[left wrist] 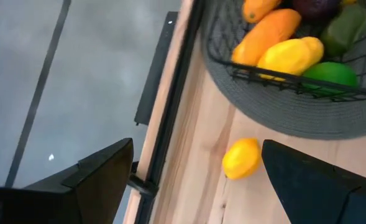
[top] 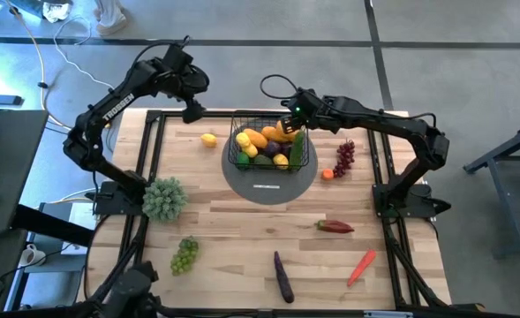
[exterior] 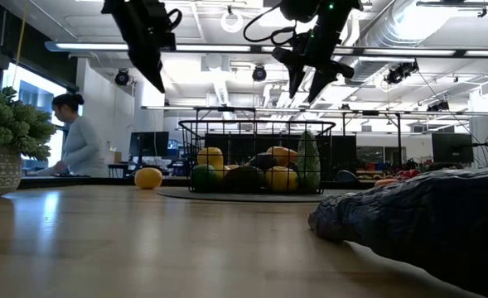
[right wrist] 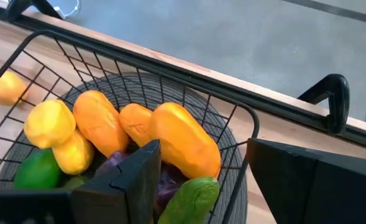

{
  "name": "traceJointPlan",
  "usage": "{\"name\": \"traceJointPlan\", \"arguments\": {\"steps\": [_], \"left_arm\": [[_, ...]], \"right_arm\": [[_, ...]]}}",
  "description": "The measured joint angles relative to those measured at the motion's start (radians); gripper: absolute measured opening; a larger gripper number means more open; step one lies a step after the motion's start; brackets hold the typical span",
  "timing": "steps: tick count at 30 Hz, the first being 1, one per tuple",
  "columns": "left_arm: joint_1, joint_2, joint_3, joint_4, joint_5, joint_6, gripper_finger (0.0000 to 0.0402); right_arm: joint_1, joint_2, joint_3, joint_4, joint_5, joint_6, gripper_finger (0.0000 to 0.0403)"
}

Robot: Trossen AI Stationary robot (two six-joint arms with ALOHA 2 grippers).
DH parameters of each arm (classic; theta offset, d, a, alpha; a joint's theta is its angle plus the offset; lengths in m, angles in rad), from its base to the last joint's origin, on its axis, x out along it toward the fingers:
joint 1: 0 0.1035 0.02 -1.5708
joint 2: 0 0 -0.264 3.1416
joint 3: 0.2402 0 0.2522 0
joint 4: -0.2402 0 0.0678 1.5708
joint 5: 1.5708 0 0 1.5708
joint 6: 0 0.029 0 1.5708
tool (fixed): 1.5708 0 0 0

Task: Build produce basket
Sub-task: Put the yellow lemon into the wire basket

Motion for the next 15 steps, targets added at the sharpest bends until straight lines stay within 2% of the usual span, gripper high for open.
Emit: {"name": "traceJointPlan", "arguments": {"steps": [4, 8, 15], "left_arm": [[-0.030, 0.022, 0.000, -0.007, -0.003, 0.072, 0.0346], [-0.065, 0.071, 0.000, -0.010, -0.077, 0.150, 0.0346], [-0.099, 0.179, 0.000, -0.061, -0.118, 0.172, 0.0346]], "right_arm": [[0.000, 0.000, 0.000, 0.000, 0.000, -0.007, 0.0220], [0.000, 0.000, 0.000, 0.000, 0.000, -0.046, 0.0220], [0.000, 0.000, 0.000, -0.019, -0.002, -0.070, 0.0220]]}}
